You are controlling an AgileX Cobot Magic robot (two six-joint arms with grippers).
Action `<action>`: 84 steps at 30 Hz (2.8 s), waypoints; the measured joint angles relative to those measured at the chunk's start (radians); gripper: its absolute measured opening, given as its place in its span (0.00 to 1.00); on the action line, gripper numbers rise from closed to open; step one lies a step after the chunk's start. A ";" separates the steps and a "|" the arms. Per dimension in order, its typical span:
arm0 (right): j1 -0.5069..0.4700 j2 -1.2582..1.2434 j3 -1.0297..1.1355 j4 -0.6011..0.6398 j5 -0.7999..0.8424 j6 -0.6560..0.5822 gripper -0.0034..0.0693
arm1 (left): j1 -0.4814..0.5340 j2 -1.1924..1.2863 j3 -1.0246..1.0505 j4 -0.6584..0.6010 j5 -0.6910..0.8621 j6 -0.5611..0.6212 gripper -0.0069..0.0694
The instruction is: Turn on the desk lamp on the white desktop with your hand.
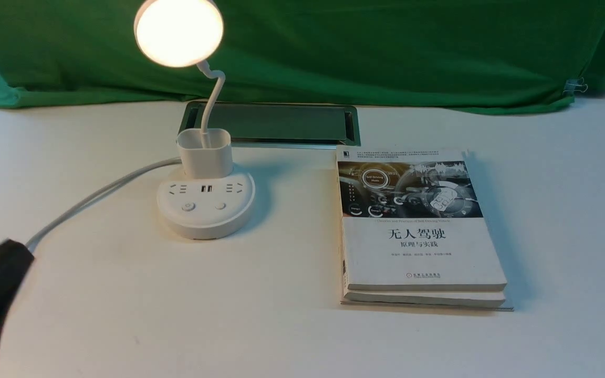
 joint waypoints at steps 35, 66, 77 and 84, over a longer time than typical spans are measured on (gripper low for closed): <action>0.000 0.000 0.000 0.000 -0.002 0.000 0.37 | 0.341 -0.224 0.087 0.039 0.590 -0.248 0.09; 0.000 0.000 0.000 0.000 -0.001 0.000 0.37 | 0.341 -0.225 0.087 0.040 0.590 -0.217 0.09; 0.000 0.000 0.000 0.000 -0.001 0.000 0.37 | 0.341 -0.225 0.087 0.041 0.590 -0.210 0.09; 0.000 0.000 0.000 0.000 -0.001 0.000 0.37 | 0.341 -0.225 0.087 0.041 0.590 -0.210 0.09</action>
